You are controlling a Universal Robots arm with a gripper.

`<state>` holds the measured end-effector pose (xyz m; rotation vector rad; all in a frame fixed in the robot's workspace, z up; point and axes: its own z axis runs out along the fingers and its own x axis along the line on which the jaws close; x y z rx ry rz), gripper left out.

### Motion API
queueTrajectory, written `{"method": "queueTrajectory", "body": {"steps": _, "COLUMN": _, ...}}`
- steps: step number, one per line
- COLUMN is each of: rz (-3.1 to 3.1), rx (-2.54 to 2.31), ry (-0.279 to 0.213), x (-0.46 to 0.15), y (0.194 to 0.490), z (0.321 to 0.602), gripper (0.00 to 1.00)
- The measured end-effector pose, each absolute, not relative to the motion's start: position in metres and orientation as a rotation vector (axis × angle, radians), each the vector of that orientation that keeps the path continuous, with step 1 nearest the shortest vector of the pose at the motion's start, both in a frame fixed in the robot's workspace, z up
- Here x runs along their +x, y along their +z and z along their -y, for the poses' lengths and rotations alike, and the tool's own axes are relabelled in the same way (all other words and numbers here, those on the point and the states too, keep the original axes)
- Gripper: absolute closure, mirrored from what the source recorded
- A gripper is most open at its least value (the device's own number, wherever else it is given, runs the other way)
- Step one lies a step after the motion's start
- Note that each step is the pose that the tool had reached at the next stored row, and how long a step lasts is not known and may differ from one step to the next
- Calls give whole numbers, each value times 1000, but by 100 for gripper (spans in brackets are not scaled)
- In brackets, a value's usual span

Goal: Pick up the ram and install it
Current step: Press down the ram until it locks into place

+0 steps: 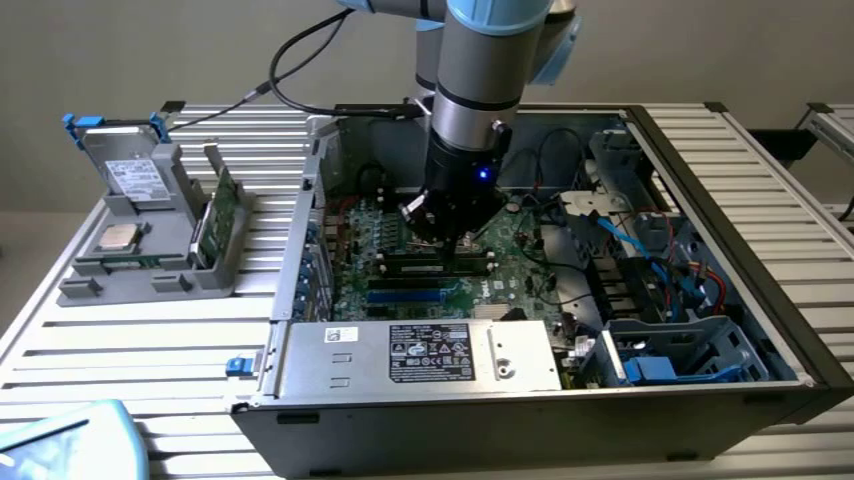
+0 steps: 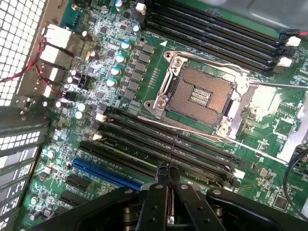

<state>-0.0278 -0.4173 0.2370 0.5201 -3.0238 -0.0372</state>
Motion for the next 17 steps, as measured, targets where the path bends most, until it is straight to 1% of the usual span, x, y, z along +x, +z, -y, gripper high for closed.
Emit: {"method": "queueTrajectory", "body": {"steps": 17, "rz": 3064, "rx": 265, "ry": -16, "x": -28, "y": 237, "z": 417, "gripper": 89}}
